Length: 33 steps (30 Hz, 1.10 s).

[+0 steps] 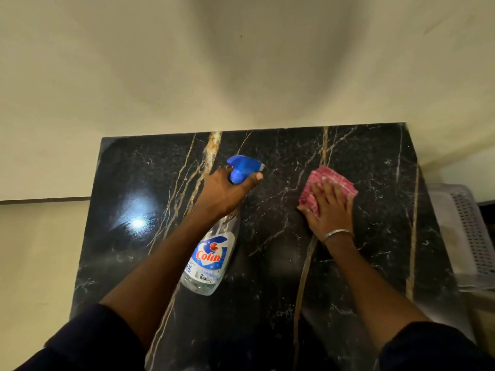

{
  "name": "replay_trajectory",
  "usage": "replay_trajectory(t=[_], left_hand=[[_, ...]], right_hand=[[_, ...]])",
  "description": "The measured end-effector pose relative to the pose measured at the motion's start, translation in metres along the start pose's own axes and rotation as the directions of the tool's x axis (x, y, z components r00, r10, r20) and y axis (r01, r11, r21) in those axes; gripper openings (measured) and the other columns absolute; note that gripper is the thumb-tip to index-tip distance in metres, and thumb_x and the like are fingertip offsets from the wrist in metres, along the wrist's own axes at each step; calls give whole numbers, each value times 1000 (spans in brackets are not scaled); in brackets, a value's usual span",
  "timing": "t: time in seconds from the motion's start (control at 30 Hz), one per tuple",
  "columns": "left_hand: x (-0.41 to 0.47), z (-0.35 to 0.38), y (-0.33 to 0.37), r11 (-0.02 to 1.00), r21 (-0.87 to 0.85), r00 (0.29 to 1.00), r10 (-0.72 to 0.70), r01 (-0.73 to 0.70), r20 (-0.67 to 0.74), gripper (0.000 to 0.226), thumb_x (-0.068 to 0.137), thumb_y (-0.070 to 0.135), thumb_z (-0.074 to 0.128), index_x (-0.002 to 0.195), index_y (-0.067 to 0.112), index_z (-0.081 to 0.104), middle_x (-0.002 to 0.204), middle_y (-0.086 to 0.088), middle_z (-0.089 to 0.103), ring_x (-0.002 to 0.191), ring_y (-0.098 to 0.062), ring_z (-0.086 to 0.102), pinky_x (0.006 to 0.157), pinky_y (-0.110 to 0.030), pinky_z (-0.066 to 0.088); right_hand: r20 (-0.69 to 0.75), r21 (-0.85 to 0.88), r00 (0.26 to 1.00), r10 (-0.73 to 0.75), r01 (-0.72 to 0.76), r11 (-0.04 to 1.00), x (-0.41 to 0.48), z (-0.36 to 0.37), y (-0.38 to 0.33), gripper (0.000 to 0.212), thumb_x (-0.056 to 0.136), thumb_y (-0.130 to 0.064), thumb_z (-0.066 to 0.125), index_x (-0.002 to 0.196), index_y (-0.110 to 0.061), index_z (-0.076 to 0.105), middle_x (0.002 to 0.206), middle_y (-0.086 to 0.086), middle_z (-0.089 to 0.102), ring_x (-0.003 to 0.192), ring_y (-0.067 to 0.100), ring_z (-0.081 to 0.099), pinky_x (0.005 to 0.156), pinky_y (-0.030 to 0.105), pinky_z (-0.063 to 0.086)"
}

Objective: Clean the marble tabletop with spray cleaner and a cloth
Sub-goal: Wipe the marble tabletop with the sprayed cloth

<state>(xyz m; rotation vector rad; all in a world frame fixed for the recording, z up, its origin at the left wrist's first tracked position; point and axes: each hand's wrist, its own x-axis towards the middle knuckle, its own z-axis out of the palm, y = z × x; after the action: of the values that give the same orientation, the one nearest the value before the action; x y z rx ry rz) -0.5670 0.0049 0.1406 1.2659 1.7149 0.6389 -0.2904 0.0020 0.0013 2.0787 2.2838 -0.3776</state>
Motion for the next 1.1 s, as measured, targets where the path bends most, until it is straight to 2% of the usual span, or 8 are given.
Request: replay_trajectory(t=[0.2,0.33,0.4,0.47,0.57,0.7,0.93,1.1], left_hand=[[-22,-5,-3,1000,-12,1000,17,-16,18,32,89,46,62,105,18,58,82,1,65,70,-6,61,60,-14,43],[-35,-7,-8,999,35,998,-18,16,53,32,85,47,67,97,18,59,77,4,62,67,-6,59,59,-15,43],[-43,-12,-11,1000,13,996,-26,25,85,34,82,45,70,96,16,61,79,1,64,69,-10,61,61,-18,45],[-52,-18,-13,999,-30,992,-22,26,124,32,82,40,72,97,14,61,84,-3,65,73,-12,62,66,-21,48],[-65,-25,-6,999,-45,986,-15,22,163,29,82,32,74,98,12,61,87,-6,65,76,-14,62,68,-22,49],[-74,-19,6,1000,1,977,29,-30,212,26,81,35,75,89,14,61,78,-2,63,67,-10,59,63,-19,47],[-94,-1,7,988,88,990,118,-124,71,35,78,51,73,83,18,61,67,-1,61,57,-10,57,59,-27,51],[-112,-4,9,984,148,995,97,-101,36,36,79,56,67,79,21,56,65,3,57,56,-6,54,55,-18,45]], right_hand=[[-110,170,980,168,-148,974,-41,8,-18,67,91,-55,30,146,-20,44,156,8,35,144,38,27,116,61,15],[-102,574,976,194,-101,813,-52,13,-79,56,94,-51,38,130,-15,60,136,13,58,131,34,48,110,57,37],[67,910,911,408,-223,348,-47,-17,-100,38,97,-50,45,115,-24,65,117,7,67,114,28,61,97,48,50],[379,925,804,457,-318,-209,-37,-47,-96,33,100,-48,45,107,-22,63,107,5,67,99,24,63,82,38,53],[564,712,793,232,-324,-623,-35,-69,-68,45,99,-51,42,119,-16,61,105,11,73,103,29,62,82,45,49],[525,634,848,69,-335,-697,-52,-70,-65,57,91,-53,45,132,-14,55,126,16,65,116,38,60,93,54,52],[466,584,885,-3,-310,-751,-78,-65,-79,64,87,-55,42,134,-13,51,133,20,59,114,38,60,81,53,58],[434,617,901,14,-286,-733,-88,-79,-76,104,48,-49,90,137,-12,50,135,21,58,125,43,53,100,58,44]])
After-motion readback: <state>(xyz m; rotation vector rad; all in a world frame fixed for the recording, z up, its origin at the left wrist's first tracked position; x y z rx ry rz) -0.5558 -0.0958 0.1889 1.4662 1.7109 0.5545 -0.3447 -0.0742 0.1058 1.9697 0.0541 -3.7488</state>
